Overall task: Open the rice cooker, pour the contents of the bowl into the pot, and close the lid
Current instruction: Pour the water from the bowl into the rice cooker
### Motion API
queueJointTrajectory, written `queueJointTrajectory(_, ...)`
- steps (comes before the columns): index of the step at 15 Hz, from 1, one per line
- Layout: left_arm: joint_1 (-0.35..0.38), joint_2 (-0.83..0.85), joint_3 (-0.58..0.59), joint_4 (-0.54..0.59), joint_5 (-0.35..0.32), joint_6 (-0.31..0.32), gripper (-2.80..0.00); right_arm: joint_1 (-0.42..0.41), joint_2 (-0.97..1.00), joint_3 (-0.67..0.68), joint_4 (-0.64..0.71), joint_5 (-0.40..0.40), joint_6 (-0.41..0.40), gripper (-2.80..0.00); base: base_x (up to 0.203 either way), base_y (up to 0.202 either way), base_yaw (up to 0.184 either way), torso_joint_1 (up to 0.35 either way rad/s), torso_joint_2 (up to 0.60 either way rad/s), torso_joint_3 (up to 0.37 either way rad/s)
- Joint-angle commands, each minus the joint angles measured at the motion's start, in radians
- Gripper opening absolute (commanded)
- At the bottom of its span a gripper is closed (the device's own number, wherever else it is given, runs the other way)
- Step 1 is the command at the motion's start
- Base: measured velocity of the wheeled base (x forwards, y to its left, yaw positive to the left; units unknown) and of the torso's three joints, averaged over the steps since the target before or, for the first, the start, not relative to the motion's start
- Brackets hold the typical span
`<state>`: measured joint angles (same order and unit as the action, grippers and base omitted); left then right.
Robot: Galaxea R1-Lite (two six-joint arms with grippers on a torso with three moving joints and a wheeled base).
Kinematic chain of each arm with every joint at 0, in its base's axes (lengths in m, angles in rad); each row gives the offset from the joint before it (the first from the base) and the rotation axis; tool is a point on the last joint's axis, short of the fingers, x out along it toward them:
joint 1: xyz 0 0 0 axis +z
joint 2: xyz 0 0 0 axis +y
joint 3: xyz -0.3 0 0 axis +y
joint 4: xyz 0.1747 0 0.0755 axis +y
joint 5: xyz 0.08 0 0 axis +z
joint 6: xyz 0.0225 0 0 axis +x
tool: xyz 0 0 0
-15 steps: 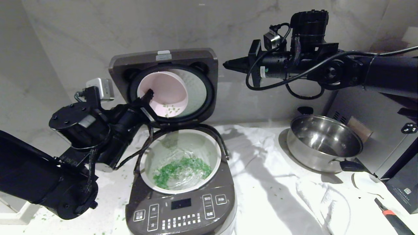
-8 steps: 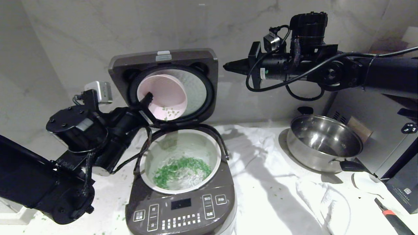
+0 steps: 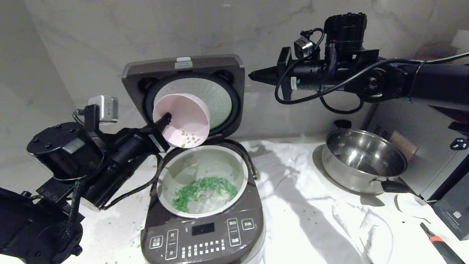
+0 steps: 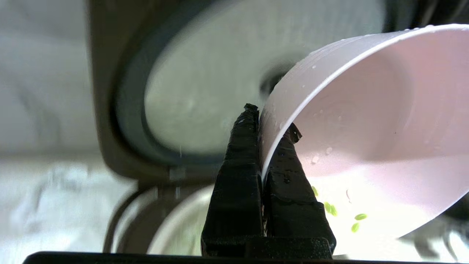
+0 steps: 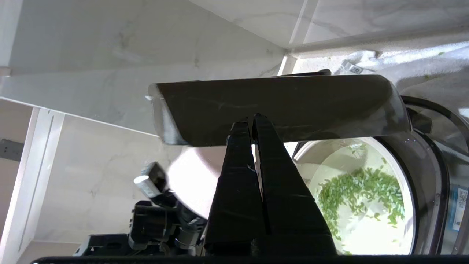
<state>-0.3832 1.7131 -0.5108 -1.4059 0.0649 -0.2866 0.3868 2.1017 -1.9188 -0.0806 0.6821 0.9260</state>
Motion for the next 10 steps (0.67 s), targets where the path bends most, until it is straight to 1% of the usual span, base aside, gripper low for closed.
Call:
queueJointTrajectory(1,0.003,-0.066,-0.02,0.178,-0.002,-0.003,-2.8,0.004,-0.029,0.026,-0.002,0.005,0.004,-2.8,0.0,0.0,0.0,0.0,0.0,0.0)
queueJointTrajectory(7,0.013,-0.231,-0.173,0.813,-0.042,-0.015,-2.8,0.01,-0.094,0.108,-0.002,0.005,0.002,-2.8,0.0,0.0,0.0,0.0,0.0,0.0)
queueJointTrajectory(10,0.017,-0.319,-0.272,1.141,-0.134,-0.076,-2.8,0.017,-0.152,0.172,-0.004,0.004,0.0,-2.8,0.0,0.0,0.0,0.0,0.0,0.0)
